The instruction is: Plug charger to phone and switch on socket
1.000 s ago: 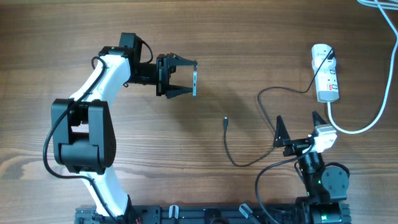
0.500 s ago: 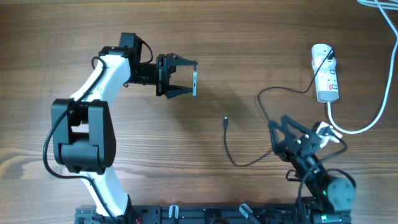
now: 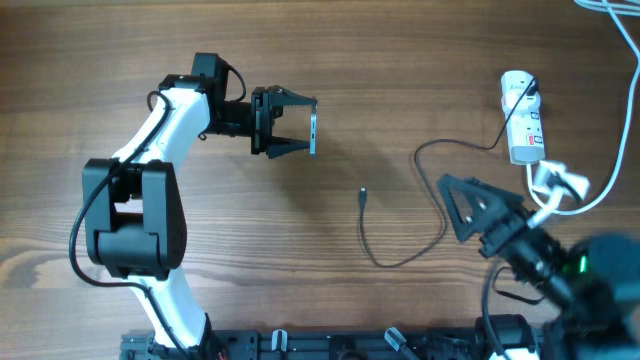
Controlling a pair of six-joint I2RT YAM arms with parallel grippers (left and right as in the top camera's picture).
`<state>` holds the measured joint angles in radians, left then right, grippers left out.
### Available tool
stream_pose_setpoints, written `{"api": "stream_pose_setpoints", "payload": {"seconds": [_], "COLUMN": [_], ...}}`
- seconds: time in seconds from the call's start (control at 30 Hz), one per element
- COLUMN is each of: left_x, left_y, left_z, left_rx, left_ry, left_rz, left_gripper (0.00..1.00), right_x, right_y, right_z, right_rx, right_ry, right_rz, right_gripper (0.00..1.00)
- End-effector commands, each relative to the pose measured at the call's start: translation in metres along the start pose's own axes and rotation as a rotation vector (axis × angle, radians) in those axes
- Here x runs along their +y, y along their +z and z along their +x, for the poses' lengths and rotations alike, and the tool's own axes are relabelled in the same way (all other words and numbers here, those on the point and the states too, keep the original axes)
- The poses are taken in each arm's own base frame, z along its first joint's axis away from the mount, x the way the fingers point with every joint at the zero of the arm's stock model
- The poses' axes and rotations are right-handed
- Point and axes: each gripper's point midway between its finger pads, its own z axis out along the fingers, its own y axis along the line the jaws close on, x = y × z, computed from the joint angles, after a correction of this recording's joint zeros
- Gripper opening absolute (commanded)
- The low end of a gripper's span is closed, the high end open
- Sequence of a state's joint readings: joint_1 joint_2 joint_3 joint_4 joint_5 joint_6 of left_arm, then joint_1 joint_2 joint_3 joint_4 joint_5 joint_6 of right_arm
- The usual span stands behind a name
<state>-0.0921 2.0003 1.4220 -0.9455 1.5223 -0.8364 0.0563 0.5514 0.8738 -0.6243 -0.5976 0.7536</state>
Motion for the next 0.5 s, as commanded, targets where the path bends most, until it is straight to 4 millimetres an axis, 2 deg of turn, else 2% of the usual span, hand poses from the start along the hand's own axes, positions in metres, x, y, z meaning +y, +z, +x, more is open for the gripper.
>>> {"api": "stream_pose_setpoints", "payload": {"seconds": [0.0,0.07,0.1,0.2,0.23,0.3,0.37,0.47], "left_x": [-0.011,-0.011,-0.011,-0.011,-0.011,-0.01,-0.01,-0.01], "left_y": [-0.002,-0.002,-0.002,-0.002,-0.002,-0.002,-0.002,-0.002], "left_z": [0.017,0.017,0.017,0.017,0.017,0.017,0.017,0.017], "left_rx": [0.041,0.041,0.041,0.041,0.041,0.04,0.038,0.038], "left_ry": [0.022,0.023,0.022,0.022,0.023,0.022,0.023,0.022], "left_rz": [0.036,0.036,0.036,0.036,0.036,0.036,0.034,0.034], "left_gripper": [0.63,0.63,0.63,0.63,0.63,0.63,0.63,0.63], "right_x": [0.001,-0.008,-0.015,0.017,0.017,0.014,0.013,0.023], "right_y": [0.025,0.042,0.051,0.067,0.075,0.091,0.101,0.101], "right_z": [-0.019,-0.022,-0.009,0.015,0.022,0.035,0.039,0.035], "right_rx": [0.132,0.172,0.258,0.471,0.508,0.529,0.511,0.489], "right_ry": [-0.127,0.013,0.126,-0.053,-0.044,-0.102,-0.195,-0.3], "right_rz": [0.068,0.092,0.09,-0.226,-0.23,-0.153,0.004,0.183], "right_gripper": [1.0,1.0,1.0,0.99,1.0,0.99,0.99,0.99]}}
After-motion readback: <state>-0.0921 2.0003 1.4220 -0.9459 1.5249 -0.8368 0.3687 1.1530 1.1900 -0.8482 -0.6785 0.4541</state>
